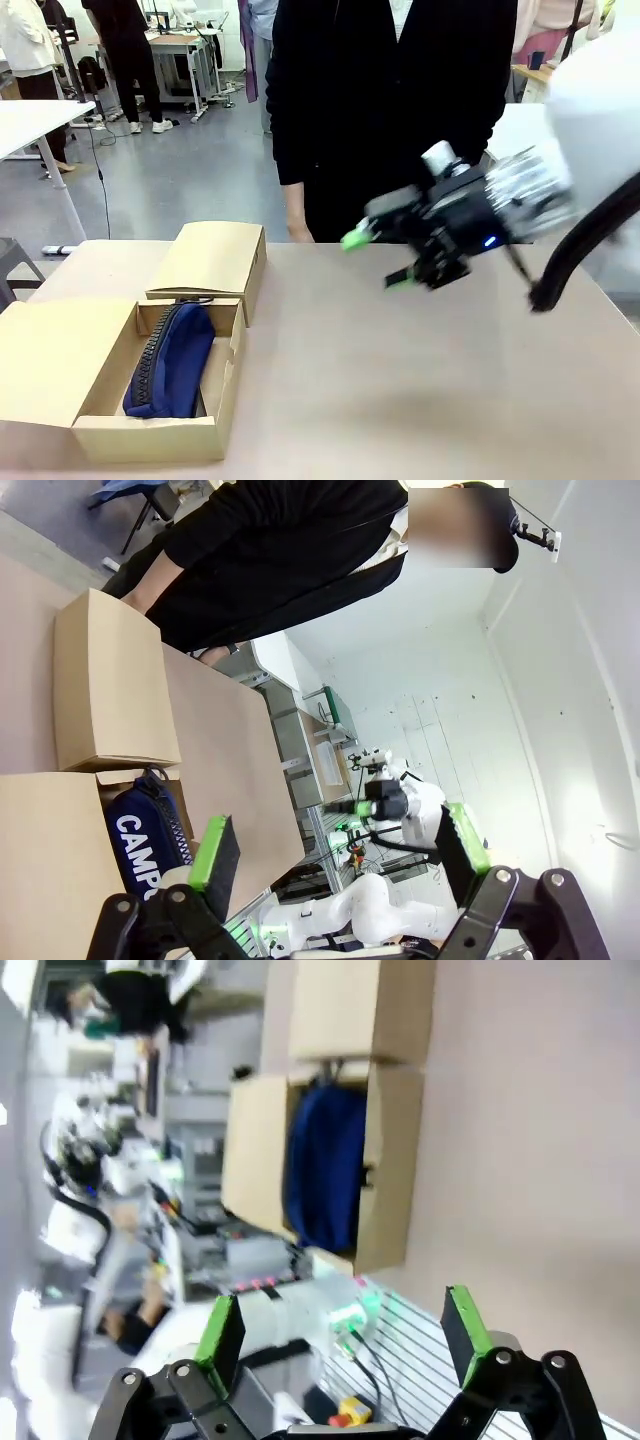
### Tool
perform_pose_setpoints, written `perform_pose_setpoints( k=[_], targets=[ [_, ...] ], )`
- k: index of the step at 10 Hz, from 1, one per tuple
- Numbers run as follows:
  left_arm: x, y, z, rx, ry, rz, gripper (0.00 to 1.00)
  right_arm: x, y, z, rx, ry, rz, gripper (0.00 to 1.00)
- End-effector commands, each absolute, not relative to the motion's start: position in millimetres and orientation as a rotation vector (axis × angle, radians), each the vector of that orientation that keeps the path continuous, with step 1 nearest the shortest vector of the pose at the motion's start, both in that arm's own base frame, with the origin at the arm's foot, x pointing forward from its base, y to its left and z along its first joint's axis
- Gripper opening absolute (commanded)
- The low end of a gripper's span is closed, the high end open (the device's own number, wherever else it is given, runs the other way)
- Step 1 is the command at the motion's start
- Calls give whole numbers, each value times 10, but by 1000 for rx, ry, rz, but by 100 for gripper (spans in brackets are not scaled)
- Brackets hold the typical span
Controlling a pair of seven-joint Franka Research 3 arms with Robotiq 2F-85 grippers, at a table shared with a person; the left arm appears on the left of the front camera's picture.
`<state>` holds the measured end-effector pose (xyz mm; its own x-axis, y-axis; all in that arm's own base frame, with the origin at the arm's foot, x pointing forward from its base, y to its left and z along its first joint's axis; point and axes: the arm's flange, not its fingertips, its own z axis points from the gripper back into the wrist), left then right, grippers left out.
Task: Place items inside the box.
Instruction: Pick up a Pencil pouch or Stapler and place it inside the Mailer Box closest to the robot.
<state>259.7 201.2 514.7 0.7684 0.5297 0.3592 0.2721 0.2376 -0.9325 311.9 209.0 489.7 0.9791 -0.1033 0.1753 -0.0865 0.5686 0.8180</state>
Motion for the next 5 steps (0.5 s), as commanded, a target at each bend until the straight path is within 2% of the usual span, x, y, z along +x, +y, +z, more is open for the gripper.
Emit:
perform_pose_setpoints(
  k=[1,3,5],
  targets=[
    [2588,1998,5154,-1365,-750,183,100,2994,1207,4709,1072,-222,-95,100],
    [2588,1998,5154,-1365,-750,183,100,3003,311,4522,1112,-304,-297,100],
    [2588,1998,5154,-1365,-750,183,100,2809,-291,4207,1275,-245,-314,100]
  ],
)
